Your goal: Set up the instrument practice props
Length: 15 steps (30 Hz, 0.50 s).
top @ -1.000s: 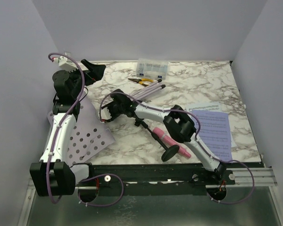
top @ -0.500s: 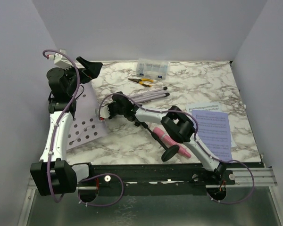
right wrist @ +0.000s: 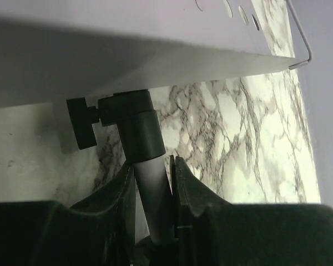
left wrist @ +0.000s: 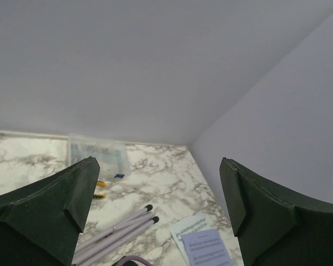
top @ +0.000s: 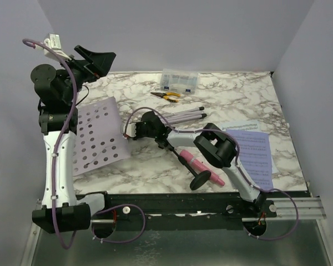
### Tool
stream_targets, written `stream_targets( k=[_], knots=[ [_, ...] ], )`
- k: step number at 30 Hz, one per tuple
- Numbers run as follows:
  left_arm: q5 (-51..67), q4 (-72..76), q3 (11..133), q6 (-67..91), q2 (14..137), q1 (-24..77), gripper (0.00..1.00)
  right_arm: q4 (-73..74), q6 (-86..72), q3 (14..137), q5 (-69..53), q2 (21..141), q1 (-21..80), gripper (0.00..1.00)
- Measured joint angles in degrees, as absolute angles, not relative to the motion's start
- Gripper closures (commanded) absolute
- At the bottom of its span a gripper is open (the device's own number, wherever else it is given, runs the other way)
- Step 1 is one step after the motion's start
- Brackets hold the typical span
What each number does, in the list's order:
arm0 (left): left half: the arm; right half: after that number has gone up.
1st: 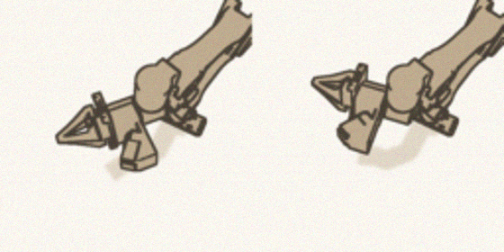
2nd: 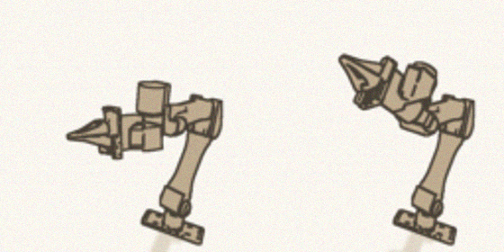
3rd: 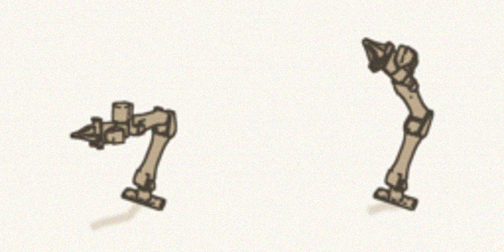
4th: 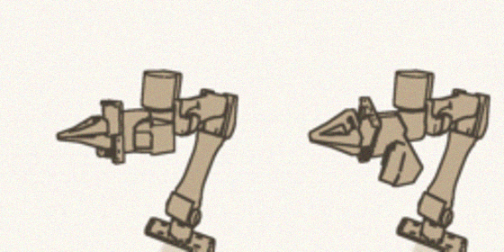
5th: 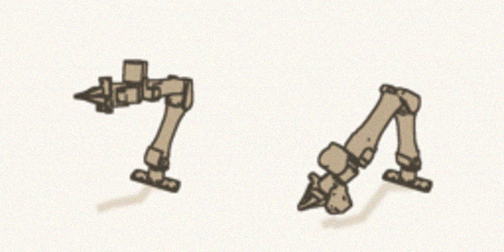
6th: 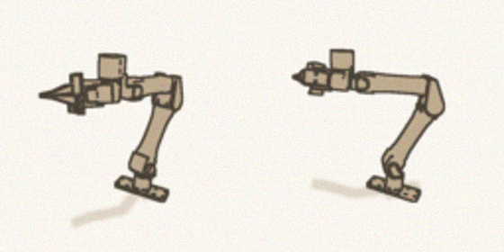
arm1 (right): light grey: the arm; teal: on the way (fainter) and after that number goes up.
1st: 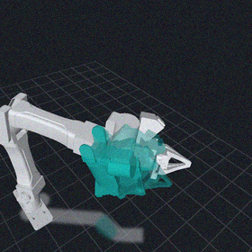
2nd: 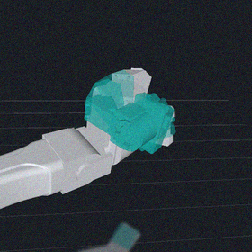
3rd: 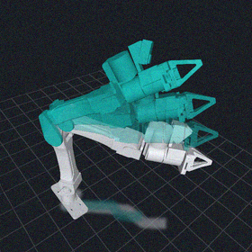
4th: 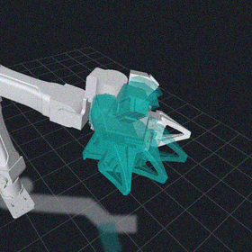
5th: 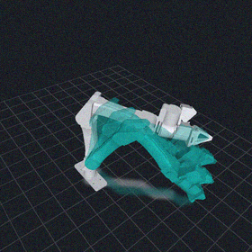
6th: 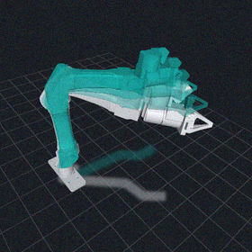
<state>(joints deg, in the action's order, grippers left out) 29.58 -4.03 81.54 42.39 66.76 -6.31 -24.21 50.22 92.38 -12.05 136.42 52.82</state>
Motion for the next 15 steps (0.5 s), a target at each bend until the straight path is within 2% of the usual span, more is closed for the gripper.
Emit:
stream_targets(
  k=[7,15],
  knots=[
    [33.8,-7.8,88.9,45.3,61.8,-6.3,0.01,-28.8,41.3,87.3,-10.0,132.1,50.6,1.00],
    [34.3,-16.0,89.6,43.4,56.4,-6.3,0.01,-39.5,32.1,79.9,-9.7,123.0,46.7,1.00]
  ],
)
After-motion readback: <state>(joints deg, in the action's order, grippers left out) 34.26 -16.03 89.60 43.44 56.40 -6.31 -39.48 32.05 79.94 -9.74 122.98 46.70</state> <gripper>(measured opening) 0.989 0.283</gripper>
